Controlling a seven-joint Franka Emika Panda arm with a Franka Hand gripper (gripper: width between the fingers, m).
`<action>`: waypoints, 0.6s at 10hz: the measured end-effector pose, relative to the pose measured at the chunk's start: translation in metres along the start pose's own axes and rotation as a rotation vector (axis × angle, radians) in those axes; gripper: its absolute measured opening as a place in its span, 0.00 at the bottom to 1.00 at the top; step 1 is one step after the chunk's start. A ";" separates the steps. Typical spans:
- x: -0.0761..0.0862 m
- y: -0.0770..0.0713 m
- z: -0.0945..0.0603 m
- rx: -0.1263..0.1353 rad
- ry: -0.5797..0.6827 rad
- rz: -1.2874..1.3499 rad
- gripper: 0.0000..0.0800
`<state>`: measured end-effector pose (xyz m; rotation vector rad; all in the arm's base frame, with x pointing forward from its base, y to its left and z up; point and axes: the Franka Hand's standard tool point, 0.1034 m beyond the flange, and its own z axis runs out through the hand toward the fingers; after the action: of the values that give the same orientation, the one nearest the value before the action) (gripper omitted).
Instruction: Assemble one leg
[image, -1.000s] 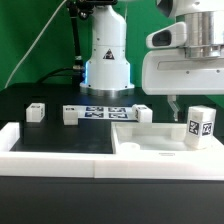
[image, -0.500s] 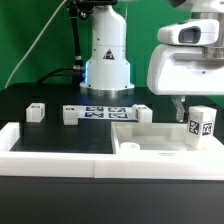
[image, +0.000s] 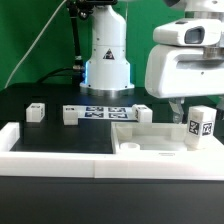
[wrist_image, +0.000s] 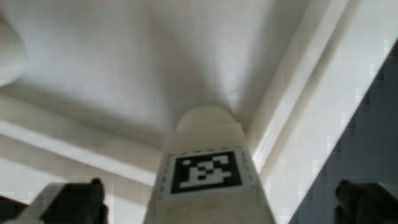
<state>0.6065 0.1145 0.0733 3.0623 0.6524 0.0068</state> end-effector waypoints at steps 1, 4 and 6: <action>0.000 0.000 0.000 0.000 0.000 0.001 0.81; 0.000 0.000 0.000 0.000 0.000 0.001 0.65; 0.000 0.000 0.000 0.000 0.000 0.005 0.43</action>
Offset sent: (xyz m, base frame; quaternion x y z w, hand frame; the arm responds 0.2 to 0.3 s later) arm 0.0000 0.0000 0.0000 0.0000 0.0000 0.0000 1.0000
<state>0.6064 0.1147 0.0732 3.0644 0.6444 0.0066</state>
